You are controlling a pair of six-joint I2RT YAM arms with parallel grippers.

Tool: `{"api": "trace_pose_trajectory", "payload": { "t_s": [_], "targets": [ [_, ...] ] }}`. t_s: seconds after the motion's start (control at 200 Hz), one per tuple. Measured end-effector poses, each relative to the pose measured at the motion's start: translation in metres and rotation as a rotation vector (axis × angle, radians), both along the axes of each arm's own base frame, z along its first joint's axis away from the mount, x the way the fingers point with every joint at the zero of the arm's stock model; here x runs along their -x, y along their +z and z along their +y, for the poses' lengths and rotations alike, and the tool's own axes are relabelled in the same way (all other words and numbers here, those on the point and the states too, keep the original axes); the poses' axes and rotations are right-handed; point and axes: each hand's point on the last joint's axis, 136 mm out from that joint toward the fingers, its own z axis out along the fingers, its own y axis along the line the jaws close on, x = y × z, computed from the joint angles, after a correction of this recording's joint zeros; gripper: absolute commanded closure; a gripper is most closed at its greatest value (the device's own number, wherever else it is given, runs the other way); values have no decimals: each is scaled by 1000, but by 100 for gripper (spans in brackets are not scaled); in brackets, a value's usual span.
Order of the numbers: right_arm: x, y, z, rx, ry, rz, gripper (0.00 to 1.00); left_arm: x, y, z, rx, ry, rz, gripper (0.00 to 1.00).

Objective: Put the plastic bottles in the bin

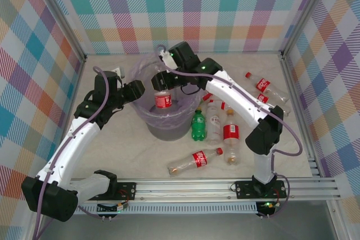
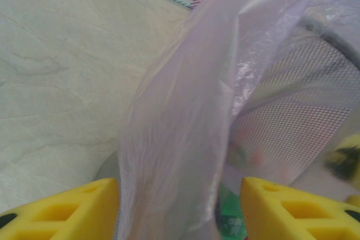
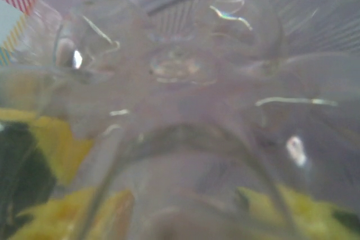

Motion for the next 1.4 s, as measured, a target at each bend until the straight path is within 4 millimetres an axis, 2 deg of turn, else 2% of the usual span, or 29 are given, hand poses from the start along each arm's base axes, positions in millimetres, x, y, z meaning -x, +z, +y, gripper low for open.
{"api": "trace_pose_trajectory", "payload": {
  "t_s": [0.22,0.39,0.545,0.695,0.8,0.86,0.9,0.95,1.015,1.05,1.105,1.18,1.225,1.285,1.395],
  "targets": [
    [5,-31,3,52,10,34,31,-4,-1,1,-5,14,0,43],
    [4,-31,3,56,8,24,25,-7,-2,3,-11,24,-4,43],
    [1,-11,0,60,11,-29,21,-9,-2,4,-15,35,-5,43],
    [1,33,-13,51,0,-127,20,-11,-2,6,-23,48,-5,44],
    [11,76,-41,41,-39,-205,20,-14,-2,7,-27,54,-4,44],
    [18,101,-67,29,-80,-239,21,-15,-2,7,-29,56,-4,44],
    [21,116,-88,21,-118,-260,21,-16,-2,7,-30,58,-4,44],
    [22,132,-125,14,-194,-278,21,-17,-2,8,-33,61,-4,44],
    [24,136,-174,20,-306,-274,21,-18,-2,8,-36,65,-2,44],
    [25,131,-202,33,-376,-259,21,-19,-2,8,-38,68,-3,44],
    [28,112,-242,71,-480,-210,20,-20,-2,8,-40,70,-2,44],
    [38,69,-283,135,-596,-101,20,-21,-2,8,-40,70,-2,43],
    [45,40,-298,173,-639,-25,20,-21,-2,8,-40,70,-2,43],
    [54,-9,-315,231,-690,104,20,-21,-2,9,-42,73,-3,43],
    [80,-93,-330,324,-728,334,21,-21,-2,9,-43,74,-3,43]
  ]
}}
